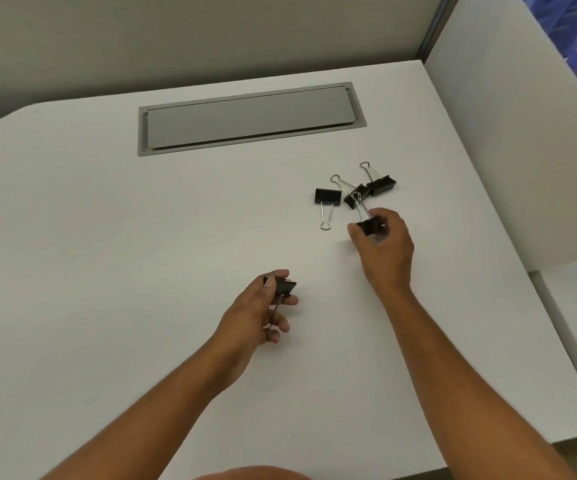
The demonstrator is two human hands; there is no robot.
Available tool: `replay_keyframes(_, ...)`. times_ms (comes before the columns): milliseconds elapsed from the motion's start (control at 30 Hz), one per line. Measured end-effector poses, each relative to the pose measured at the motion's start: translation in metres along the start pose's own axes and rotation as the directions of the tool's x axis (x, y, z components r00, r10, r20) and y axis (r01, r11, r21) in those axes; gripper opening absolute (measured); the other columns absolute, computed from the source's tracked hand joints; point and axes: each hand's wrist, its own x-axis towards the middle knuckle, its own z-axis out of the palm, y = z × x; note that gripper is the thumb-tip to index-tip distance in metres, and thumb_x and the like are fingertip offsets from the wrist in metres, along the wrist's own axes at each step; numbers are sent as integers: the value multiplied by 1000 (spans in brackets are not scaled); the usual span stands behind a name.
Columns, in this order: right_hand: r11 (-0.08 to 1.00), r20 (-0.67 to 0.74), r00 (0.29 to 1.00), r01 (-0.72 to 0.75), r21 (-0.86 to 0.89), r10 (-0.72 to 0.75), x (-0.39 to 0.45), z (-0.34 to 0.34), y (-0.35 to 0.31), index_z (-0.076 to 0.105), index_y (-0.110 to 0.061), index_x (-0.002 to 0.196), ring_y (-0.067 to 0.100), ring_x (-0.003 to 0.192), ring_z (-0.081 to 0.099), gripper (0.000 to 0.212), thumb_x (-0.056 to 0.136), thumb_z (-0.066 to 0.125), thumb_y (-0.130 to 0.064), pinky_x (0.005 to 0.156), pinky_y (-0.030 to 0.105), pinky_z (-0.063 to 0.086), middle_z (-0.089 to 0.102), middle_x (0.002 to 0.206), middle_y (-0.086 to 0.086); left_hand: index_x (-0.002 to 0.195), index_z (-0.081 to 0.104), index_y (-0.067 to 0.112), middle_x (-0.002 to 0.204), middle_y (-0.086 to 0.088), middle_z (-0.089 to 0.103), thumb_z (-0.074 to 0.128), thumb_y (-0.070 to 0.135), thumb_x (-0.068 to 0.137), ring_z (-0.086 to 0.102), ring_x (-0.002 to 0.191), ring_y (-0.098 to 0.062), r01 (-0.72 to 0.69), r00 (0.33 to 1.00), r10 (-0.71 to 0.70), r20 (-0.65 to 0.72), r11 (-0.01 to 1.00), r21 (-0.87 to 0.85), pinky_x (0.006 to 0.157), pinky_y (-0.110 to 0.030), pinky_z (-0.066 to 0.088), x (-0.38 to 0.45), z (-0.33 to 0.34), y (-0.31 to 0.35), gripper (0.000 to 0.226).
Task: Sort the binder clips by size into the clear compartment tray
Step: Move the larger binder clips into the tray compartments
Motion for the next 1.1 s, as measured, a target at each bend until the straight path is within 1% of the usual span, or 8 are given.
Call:
replay_keyframes(100,919,146,974,-212,333,172,-47,2,-16,69,-20,117,11,87,70,14,104,64,-23,75,28,55,76,105,1,136,63,20,126,-10,72,44,36,110,64,84,-25,25,999,-18,48,986,-164,75,-38,51,-15,-18,2,35)
replay_keyframes(167,807,315,917,-372,459,243,-80,7,-25,70,-15,115,18,85,70,23,111,48,-18,71,33,55,76,107,9,137,61,17,124,-11,71,48,35,109,67,91,-26,24,999,-12,53,975,-220,78,-40,52,-23,-31,4,36)
replay_keyframes(333,768,609,761,-523,369,226,-139,32,-45,71,-11,115,22,93,70,18,108,55,-12,76,32,58,71,109,9,128,62,18,114,-10,66,61,32,101,69,92,-29,-13,1000,4,-31,953,-302,84,-42,57,-43,-60,7,31)
replay_keyframes(467,886,638,749,-404,227,178,-159,54,-75,60,-13,115,24,85,76,14,102,65,-10,73,33,60,72,101,13,112,64,18,104,-8,61,67,20,97,69,91,-29,-55,997,29,-77,934,-354,87,-41,57,-62,-88,7,15)
replay_keyframes(600,987,652,755,-150,58,76,-177,80,-117,61,-17,100,16,70,69,12,97,73,-19,70,34,56,73,88,8,103,59,16,91,-4,58,78,24,85,66,83,-26,-112,989,75,-126,940,-323,80,-37,57,-89,-136,10,28)
replay_keyframes(733,999,661,751,-25,20,6,-217,121,-156,69,-29,96,8,70,58,6,96,75,-26,69,26,47,71,86,-7,91,51,16,82,-1,56,82,25,81,60,75,-23,-190,972,145,-184,947,-259,71,-34,52,-128,-210,13,34)
replay_keyframes(900,999,695,717,31,24,-39,-291,197,-197,74,-32,95,10,79,65,7,93,79,-28,71,21,50,74,87,-8,89,50,14,76,-4,61,80,13,89,58,73,-22,-296,909,213,-358,935,-195,69,-32,50,-181,-309,6,30)
replay_keyframes(1100,945,728,622,307,111,-287,-343,303,-273,72,-31,96,3,83,66,5,96,76,-28,68,11,48,73,88,-14,89,57,11,71,0,62,85,18,84,56,63,-17,-361,792,240,-562,926,-114,65,-34,46,-234,-400,-3,30)
